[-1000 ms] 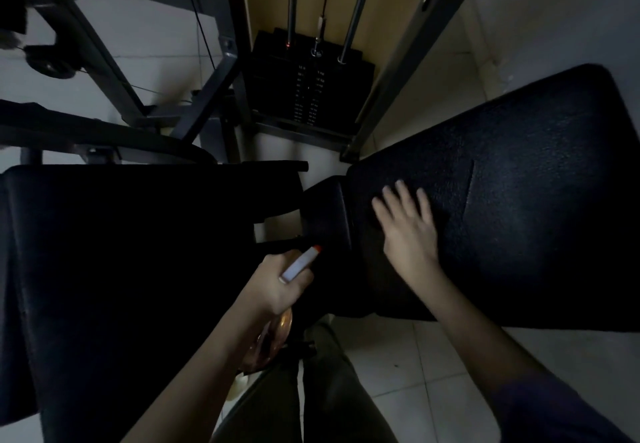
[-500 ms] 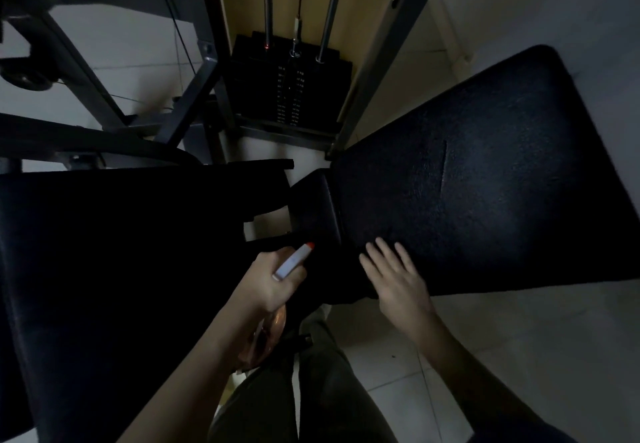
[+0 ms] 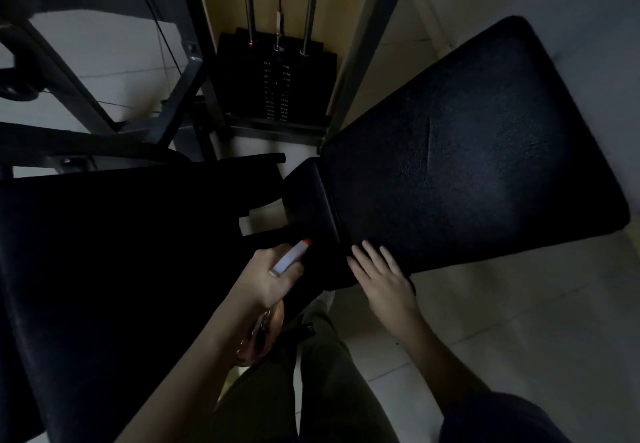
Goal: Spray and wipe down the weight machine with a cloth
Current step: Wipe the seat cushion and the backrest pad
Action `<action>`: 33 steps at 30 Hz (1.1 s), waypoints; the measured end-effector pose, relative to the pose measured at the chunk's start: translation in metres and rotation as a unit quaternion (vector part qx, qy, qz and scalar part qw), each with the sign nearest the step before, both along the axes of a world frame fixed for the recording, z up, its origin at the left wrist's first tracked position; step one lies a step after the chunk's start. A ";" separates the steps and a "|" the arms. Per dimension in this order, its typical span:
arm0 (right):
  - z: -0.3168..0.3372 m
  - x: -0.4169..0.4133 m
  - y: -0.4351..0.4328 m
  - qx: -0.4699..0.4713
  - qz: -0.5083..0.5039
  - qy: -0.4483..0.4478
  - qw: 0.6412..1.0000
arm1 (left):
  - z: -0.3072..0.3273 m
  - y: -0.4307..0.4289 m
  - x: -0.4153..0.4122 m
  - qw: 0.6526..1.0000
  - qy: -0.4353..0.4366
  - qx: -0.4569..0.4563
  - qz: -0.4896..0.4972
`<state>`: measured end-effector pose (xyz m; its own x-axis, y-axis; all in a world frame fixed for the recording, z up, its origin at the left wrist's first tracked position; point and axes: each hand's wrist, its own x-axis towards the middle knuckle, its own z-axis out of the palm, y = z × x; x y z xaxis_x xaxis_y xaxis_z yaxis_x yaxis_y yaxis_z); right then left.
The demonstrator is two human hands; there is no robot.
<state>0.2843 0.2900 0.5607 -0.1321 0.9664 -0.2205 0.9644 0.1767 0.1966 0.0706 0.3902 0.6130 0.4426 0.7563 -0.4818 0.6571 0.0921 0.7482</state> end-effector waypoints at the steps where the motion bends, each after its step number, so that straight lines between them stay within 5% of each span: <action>1: 0.005 0.005 -0.009 -0.003 -0.001 -0.008 1.000 | 0.001 -0.001 0.002 1.000 -0.001 0.000 -0.003; 11: 0.036 0.022 -0.006 0.083 -0.066 0.026 0.994 | 0.011 -0.012 0.018 0.999 -0.047 -0.010 -0.007; 18: -0.006 -0.003 0.007 -0.045 0.045 -0.029 0.998 | 0.014 -0.028 0.016 0.999 0.003 0.017 -0.029; 24: 0.000 0.016 -0.001 -0.010 0.086 0.045 0.995 | 0.026 -0.056 0.030 0.999 0.021 -0.014 0.044; 33: 0.048 0.091 -0.027 0.126 0.203 0.042 0.970 | 0.045 -0.125 0.088 0.991 -0.026 0.013 0.129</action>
<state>0.3755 0.2633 0.6088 -0.5203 0.8529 0.0439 0.8399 0.5018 0.2067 0.1583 0.2648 0.6581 0.2561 0.8598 -0.4417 0.5740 0.2324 0.7852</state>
